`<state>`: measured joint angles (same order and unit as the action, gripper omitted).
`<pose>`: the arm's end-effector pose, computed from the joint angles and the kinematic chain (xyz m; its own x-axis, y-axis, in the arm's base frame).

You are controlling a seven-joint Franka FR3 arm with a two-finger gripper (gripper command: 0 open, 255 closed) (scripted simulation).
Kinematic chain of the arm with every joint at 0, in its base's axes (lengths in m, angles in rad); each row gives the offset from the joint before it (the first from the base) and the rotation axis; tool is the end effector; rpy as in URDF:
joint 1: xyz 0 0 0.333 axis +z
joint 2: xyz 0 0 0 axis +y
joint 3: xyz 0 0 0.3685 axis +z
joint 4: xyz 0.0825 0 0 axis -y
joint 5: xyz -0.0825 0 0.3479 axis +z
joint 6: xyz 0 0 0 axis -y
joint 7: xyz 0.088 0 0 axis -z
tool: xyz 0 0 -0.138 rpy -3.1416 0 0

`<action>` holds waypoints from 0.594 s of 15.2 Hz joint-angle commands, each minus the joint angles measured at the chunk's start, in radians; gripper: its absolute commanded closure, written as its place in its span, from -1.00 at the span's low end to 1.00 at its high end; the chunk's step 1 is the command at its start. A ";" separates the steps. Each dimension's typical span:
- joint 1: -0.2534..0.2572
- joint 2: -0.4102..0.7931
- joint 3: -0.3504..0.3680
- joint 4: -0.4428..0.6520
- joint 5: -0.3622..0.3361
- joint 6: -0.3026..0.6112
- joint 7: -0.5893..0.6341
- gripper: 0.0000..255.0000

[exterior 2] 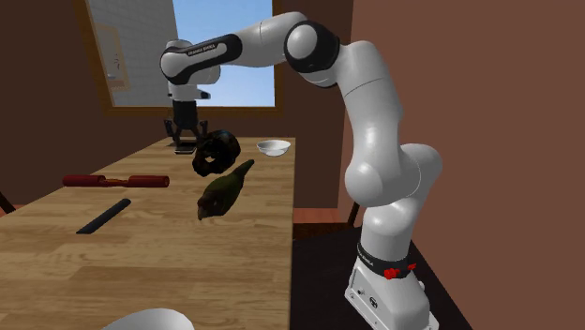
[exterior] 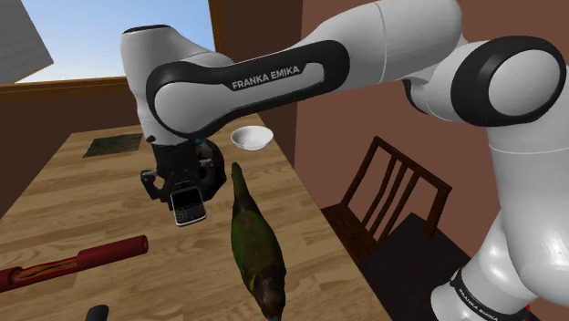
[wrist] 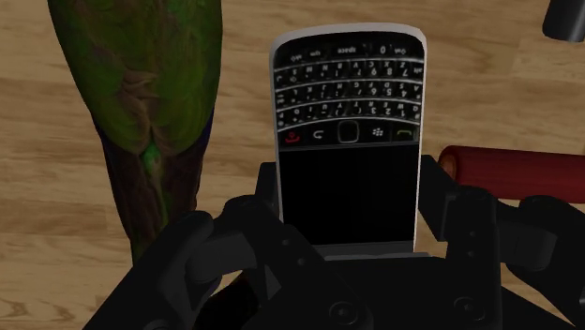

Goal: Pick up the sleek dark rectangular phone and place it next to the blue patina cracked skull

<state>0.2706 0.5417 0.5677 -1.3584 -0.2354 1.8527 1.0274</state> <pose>0.5407 0.4335 0.4699 0.9802 -0.1961 -0.0273 -0.1973 -0.9787 -0.0570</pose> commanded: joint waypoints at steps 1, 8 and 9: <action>-0.002 0.003 -0.001 -0.022 -0.002 0.024 0.002 1.00; -0.007 0.022 -0.010 -0.088 -0.015 0.107 0.009 1.00; -0.007 0.026 -0.011 -0.097 -0.017 0.118 0.010 1.00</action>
<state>0.2656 0.5651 0.5581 -1.4437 -0.2507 1.9574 1.0372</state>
